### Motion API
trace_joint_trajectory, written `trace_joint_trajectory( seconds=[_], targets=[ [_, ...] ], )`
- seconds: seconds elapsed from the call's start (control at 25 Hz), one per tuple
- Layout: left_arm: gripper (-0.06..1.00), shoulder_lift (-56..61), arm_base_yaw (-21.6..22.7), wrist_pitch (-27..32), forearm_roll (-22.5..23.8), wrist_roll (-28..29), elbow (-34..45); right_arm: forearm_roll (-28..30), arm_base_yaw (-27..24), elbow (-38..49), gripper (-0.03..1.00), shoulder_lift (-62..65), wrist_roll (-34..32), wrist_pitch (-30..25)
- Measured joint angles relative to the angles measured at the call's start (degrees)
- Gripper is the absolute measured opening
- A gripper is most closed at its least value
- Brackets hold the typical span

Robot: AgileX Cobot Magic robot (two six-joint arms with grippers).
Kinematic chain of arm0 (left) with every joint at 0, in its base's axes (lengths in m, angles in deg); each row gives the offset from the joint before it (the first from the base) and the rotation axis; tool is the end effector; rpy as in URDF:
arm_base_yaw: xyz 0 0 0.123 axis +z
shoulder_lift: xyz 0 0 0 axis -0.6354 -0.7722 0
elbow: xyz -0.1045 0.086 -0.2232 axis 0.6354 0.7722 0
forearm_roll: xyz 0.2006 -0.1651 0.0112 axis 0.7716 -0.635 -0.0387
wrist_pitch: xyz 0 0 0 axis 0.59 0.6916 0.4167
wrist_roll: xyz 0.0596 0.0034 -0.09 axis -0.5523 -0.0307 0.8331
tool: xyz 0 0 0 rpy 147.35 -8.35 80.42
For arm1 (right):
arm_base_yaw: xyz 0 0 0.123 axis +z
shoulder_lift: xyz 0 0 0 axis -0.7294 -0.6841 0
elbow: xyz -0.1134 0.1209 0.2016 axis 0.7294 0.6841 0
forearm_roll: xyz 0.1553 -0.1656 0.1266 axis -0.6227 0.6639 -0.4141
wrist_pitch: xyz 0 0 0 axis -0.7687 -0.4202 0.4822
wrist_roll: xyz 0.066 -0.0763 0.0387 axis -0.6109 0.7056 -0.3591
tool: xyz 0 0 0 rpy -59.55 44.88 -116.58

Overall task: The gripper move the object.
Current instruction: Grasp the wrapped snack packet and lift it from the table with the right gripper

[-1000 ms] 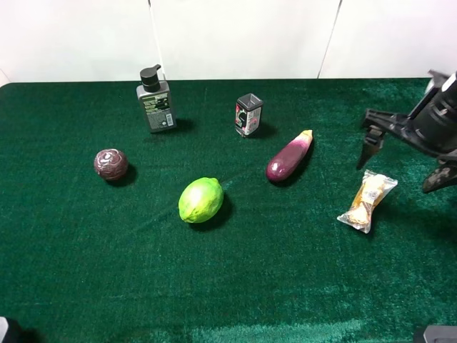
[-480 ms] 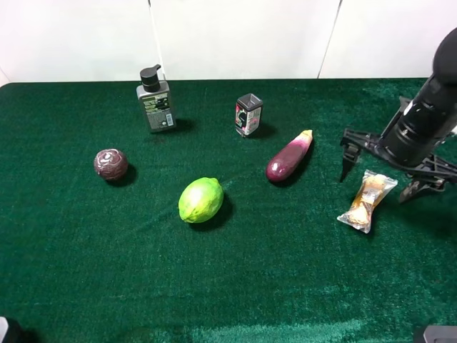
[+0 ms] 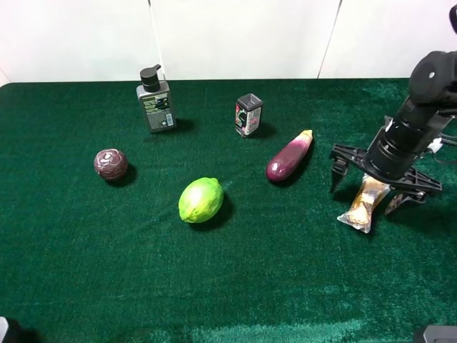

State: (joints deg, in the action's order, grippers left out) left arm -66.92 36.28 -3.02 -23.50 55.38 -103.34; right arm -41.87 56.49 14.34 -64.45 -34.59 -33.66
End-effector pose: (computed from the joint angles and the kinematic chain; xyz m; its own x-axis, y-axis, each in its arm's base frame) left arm 0.0405 -0.0004 0.2746 -0.4481 0.0514 -0.8925 0.0516 0.9982 0.0315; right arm 0.2698 0.0574 0.0540 -0.9181 0.3883 0.0798 0.3939 0.9162 0.0733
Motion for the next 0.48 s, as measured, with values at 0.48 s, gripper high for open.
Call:
trace_joint_trajectory(
  seconds=[0.48],
  targets=[
    [0.91, 0.0, 0.0, 0.0, 0.0, 0.0, 0.0, 0.7, 0.0, 0.0, 0.63, -0.6, 0.1, 0.2]
  ],
)
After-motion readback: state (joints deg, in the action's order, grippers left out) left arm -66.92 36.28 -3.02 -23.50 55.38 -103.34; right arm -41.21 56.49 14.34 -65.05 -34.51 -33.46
